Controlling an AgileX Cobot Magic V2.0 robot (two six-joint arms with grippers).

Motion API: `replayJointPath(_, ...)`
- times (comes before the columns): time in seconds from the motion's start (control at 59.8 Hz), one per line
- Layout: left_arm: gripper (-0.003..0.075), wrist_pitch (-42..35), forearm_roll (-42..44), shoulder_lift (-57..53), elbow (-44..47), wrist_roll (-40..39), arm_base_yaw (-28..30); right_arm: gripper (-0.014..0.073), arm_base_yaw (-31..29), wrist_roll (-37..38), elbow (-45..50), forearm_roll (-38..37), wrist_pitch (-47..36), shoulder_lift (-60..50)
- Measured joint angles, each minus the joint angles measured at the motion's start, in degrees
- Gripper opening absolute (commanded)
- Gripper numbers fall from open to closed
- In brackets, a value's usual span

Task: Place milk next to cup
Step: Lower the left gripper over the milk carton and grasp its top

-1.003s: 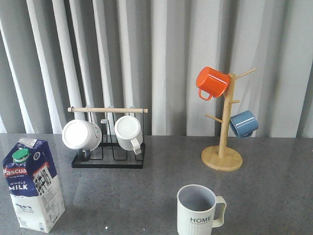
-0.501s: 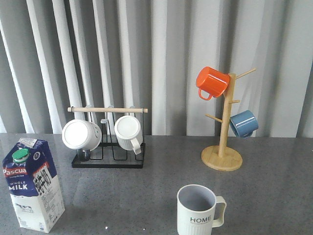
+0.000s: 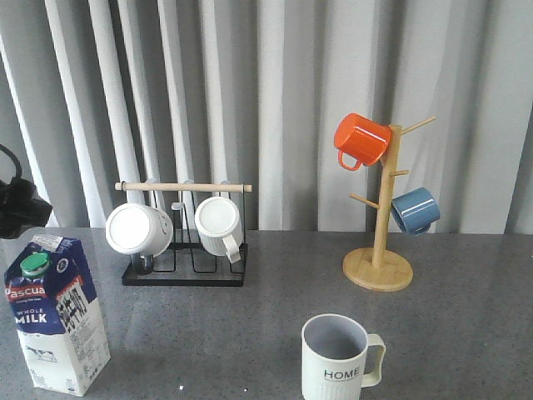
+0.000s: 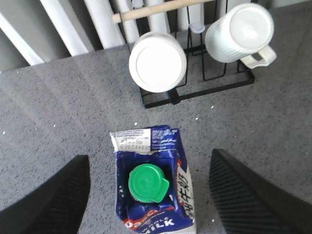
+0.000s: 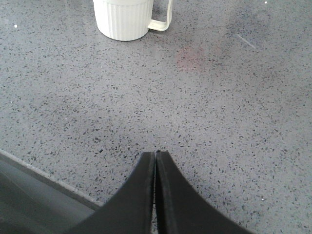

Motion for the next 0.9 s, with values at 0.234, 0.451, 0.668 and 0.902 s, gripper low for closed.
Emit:
replayJointPath(0.234, 0.0507, 8.47, 2.74, 5.05, -6.88, -2.29, 0.00, -0.0009, 0.00, 0.00, 0.00, 0.00, 0.00, 0.00)
replayJointPath(0.451, 0.0507, 12.61, 2.79, 6.89, -8.18, -2.63, 0.00, -0.0009, 0.00, 0.00, 0.00, 0.00, 0.00, 0.00)
replayJointPath(0.668, 0.0507, 14.34, 1.85, 8.17, -8.25, -2.74, 0.00, -0.0009, 0.00, 0.00, 0.00, 0.00, 0.00, 0.00)
replayJointPath(0.902, 0.0507, 15.11, 1.85, 9.64, -8.33, -2.90, 0.00, -0.0009, 0.00, 0.00, 0.00, 0.06, 0.00, 0.00)
